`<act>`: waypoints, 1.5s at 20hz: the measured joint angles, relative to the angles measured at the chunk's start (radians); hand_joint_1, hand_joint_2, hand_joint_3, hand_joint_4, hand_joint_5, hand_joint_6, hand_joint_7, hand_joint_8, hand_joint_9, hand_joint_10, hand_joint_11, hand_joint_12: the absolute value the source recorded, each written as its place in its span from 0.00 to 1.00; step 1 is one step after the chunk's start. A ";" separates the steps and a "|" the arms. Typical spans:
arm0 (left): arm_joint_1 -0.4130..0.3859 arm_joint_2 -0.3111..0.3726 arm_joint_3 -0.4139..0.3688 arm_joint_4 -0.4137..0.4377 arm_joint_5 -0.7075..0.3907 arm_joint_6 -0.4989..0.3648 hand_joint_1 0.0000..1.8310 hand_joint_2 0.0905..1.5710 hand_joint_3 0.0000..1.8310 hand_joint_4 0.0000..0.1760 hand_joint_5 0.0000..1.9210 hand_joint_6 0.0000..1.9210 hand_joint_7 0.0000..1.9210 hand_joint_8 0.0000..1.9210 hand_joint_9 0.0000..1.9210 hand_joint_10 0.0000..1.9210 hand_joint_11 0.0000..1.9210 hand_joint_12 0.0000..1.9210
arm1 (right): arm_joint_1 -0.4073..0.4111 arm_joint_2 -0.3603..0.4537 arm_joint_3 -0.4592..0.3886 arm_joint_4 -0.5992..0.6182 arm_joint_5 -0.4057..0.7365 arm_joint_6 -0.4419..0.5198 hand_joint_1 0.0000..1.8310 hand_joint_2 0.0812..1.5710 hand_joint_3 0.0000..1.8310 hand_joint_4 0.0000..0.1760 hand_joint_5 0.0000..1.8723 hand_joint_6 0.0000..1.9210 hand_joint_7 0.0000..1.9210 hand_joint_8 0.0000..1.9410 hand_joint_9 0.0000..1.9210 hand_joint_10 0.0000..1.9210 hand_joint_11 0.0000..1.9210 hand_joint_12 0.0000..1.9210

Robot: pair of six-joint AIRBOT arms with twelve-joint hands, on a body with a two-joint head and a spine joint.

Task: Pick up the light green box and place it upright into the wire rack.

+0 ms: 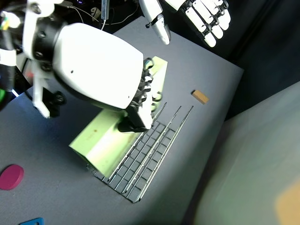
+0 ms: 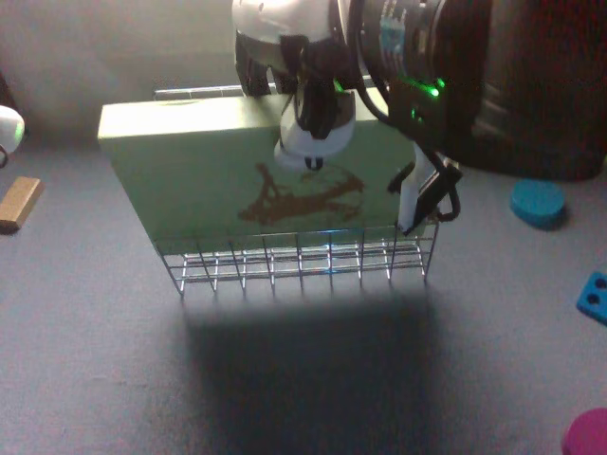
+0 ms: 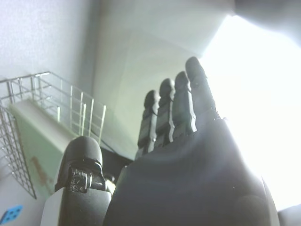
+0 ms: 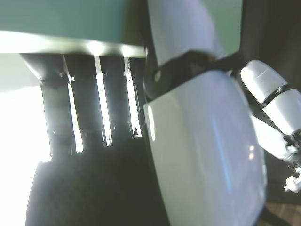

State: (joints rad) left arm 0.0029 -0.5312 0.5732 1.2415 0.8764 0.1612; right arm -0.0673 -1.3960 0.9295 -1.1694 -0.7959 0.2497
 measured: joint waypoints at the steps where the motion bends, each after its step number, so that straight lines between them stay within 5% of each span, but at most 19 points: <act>1: 0.000 0.000 0.000 0.000 0.002 0.000 0.00 0.88 0.00 0.00 0.04 0.00 0.03 0.00 0.00 0.00 0.00 0.12 | -0.007 -0.003 0.004 -0.004 0.003 0.008 0.68 0.69 0.00 0.00 0.46 0.60 0.60 0.41 0.54 0.51 0.42 0.81; 8: -0.005 0.000 -0.001 -0.003 0.013 -0.001 0.00 0.88 0.00 0.00 0.03 0.00 0.03 0.00 0.00 0.00 0.00 0.12 | -0.052 -0.021 0.048 -0.015 0.007 0.040 0.68 0.69 0.00 0.00 0.46 0.61 0.59 0.41 0.53 0.51 0.41 0.82; 10: -0.005 0.000 -0.001 -0.002 0.014 -0.001 0.00 0.88 0.00 0.00 0.03 0.00 0.03 0.00 0.00 0.00 0.00 0.10 | -0.062 -0.025 0.055 -0.028 0.008 0.057 0.66 0.72 0.00 0.00 0.45 0.68 0.52 0.46 0.48 0.45 0.33 0.81; 11: -0.005 0.000 -0.001 -0.002 0.016 -0.001 0.00 0.88 0.00 0.00 0.03 0.00 0.03 0.00 0.00 0.00 0.00 0.10 | -0.070 -0.027 0.058 -0.044 0.008 0.066 0.62 0.75 0.00 0.00 0.43 0.67 0.41 0.37 0.40 0.41 0.25 0.80; 13: -0.005 0.000 -0.001 -0.002 0.016 -0.001 0.00 0.88 0.00 0.00 0.03 0.00 0.03 0.00 0.00 0.00 0.00 0.09 | -0.077 -0.029 0.061 -0.047 0.014 0.071 0.61 0.75 0.00 0.00 0.42 0.66 0.38 0.21 0.33 0.37 0.14 0.80; 14: -0.005 0.000 -0.001 -0.002 0.016 -0.001 0.00 0.88 0.00 0.00 0.03 0.00 0.03 0.00 0.00 0.00 0.00 0.09 | -0.081 -0.029 0.063 -0.050 0.018 0.072 0.62 0.70 0.00 0.00 0.26 0.45 0.36 0.16 0.30 0.36 0.10 0.79; 15: -0.005 0.000 -0.001 -0.002 0.016 -0.001 0.00 0.88 0.00 0.00 0.03 0.00 0.03 0.00 0.00 0.00 0.00 0.09 | -0.082 -0.029 0.063 -0.050 0.019 0.072 0.62 0.68 0.00 0.00 0.23 0.36 0.36 0.13 0.29 0.36 0.07 0.80; 18: -0.011 0.000 -0.002 -0.003 0.017 -0.005 0.00 0.88 0.00 0.00 0.03 0.00 0.03 0.00 0.00 0.00 0.00 0.08 | -0.082 -0.030 0.063 -0.058 0.026 0.076 0.60 0.66 0.00 0.00 0.25 0.25 0.37 0.06 0.27 0.32 0.05 0.78; 30: -0.016 -0.011 -0.047 -0.003 0.029 -0.056 0.00 0.88 0.00 0.00 0.03 0.00 0.03 0.00 0.00 0.00 0.00 0.07 | -0.070 0.007 0.031 -0.053 0.053 0.076 0.53 0.61 0.00 0.00 0.16 0.08 0.24 0.00 0.19 0.18 0.00 0.69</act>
State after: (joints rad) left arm -0.0132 -0.5423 0.5266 1.2388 0.9051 0.1055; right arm -0.1371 -1.3891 0.9607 -1.2224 -0.7429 0.3252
